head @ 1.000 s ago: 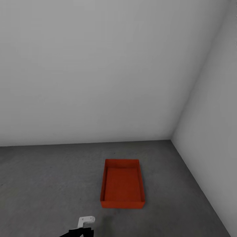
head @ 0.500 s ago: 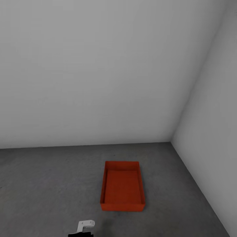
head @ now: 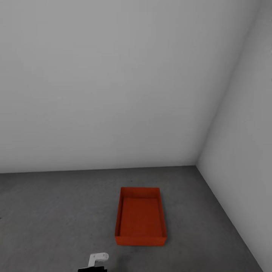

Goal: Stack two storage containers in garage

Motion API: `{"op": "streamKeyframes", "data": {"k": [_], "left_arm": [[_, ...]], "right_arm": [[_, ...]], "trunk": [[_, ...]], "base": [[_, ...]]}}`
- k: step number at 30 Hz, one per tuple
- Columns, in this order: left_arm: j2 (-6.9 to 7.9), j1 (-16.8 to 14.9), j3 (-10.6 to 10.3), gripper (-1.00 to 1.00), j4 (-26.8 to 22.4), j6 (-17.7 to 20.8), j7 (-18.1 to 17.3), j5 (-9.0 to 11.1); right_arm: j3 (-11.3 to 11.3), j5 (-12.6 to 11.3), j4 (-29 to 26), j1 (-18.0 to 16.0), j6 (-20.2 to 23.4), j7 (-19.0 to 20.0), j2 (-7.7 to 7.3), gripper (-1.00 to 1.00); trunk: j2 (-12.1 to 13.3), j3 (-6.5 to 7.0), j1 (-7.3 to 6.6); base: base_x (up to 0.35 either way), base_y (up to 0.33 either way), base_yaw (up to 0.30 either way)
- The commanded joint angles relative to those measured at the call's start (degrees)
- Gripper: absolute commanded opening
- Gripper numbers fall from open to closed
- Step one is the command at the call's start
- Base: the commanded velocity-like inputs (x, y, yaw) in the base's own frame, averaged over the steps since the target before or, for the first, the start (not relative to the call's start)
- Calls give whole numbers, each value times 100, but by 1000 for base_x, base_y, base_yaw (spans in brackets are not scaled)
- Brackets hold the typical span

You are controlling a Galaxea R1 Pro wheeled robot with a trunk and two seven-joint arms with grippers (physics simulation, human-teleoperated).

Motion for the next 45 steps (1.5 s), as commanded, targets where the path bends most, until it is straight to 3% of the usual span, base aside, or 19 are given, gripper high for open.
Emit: {"op": "streamKeyframes", "data": {"k": [1,31,45], "left_arm": [[-2,-5,9,100,-3,18,16,33],[7,-2,8,100,4,33,16,39],[47,68,15,100,4,122,17,41]], "right_arm": [[49,-55,-3,-4,-15,-23,0,100],[49,-57,-3,-4,-15,-23,0,100],[40,-77,-3,35,2,235,-4,100]], "trunk": [[-10,-1,3],[-10,266,3],[-10,290,3]], "base": [[0,0,0],[0,0,0],[0,0,0]]}}
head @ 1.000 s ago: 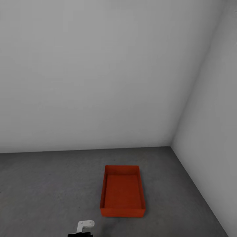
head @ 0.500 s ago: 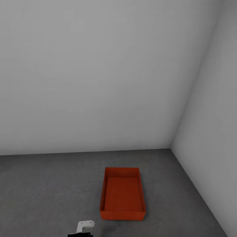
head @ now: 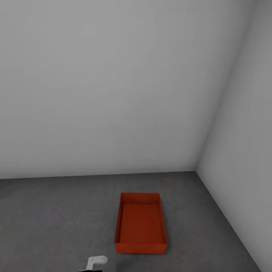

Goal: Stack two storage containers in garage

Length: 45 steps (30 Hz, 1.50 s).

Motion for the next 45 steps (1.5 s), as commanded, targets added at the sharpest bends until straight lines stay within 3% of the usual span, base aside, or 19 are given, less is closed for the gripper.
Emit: {"op": "streamKeyframes", "data": {"k": [1,11,16,20,45], "left_arm": [[-1,2,8,100,-2,19,17,34],[77,127,10,100,1,84,-1,40],[154,155,11,100,0,103,-341,49],[165,157,10,100,-3,58,-415,38],[211,158,3,100,-7,39,-441,23]], "right_arm": [[51,-52,-4,11,-14,-16,1,100],[48,-67,-4,190,-25,77,1,100],[33,-81,-4,275,-31,86,-12,100],[17,-76,-4,286,-30,83,-42,100],[5,-52,-4,290,-23,62,-84,100]], "trunk": [[-11,-11,3],[-11,-11,3],[-11,-11,3],[-11,-11,3],[-11,-11,3]], "base": [[0,0,0],[0,0,0],[0,0,0],[0,0,0],[0,0,0]]}}
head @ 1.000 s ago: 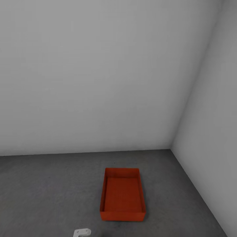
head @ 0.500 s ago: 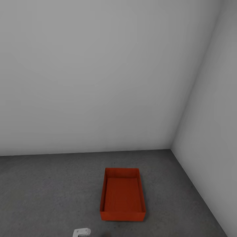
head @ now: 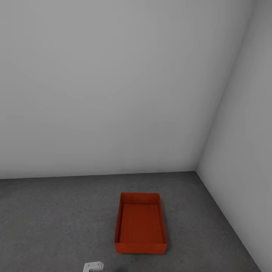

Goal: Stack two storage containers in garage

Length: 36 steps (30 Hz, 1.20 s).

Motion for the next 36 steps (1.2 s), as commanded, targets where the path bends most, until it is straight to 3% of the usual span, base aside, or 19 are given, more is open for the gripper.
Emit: {"op": "streamKeyframes", "data": {"k": [1,36], "left_arm": [[-1,-4,9,100,-3,20,16,32],[1,-4,8,100,-3,19,16,30]], "right_arm": [[49,-52,-3,-4,-14,-26,0,100],[75,-20,5,-4,47,-60,-35,100]], "trunk": [[-11,-11,3],[-11,-11,3]], "base": [[0,0,0],[0,0,0]]}}
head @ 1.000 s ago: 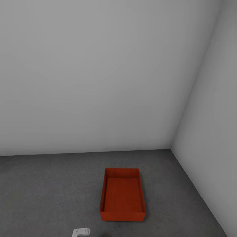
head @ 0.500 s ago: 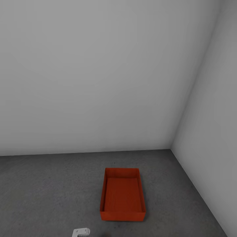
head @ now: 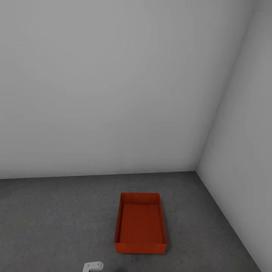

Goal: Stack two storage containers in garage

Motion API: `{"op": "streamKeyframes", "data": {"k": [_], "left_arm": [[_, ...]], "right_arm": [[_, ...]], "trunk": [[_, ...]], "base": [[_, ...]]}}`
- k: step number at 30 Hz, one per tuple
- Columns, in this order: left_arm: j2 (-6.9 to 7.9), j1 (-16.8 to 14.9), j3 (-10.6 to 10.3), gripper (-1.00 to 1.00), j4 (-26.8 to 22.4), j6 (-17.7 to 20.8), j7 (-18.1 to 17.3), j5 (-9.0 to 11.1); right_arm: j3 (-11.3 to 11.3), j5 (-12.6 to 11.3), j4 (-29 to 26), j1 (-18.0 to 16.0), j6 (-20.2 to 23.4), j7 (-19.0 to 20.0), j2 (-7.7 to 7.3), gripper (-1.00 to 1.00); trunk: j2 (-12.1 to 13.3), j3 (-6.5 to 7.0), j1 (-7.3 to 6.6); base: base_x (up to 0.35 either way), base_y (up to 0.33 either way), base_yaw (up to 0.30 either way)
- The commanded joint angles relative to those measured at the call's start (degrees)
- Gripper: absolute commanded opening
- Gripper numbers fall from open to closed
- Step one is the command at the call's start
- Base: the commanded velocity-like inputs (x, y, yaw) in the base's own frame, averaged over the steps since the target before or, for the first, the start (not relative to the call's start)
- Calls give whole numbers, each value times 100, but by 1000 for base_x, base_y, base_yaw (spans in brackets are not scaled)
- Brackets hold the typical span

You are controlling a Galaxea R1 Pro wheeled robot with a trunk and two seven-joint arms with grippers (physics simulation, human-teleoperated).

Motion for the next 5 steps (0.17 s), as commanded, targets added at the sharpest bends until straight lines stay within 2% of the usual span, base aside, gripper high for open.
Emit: {"op": "streamKeyframes", "data": {"k": [1,5], "left_arm": [[-2,-4,9,100,-3,20,16,32],[-2,-4,9,100,0,20,16,30]], "right_arm": [[49,-52,-3,-4,-14,-24,0,100],[49,-52,-3,-4,-14,-24,0,100]], "trunk": [[-11,-11,3],[-11,-11,3]], "base": [[0,0,0],[0,0,0]]}}
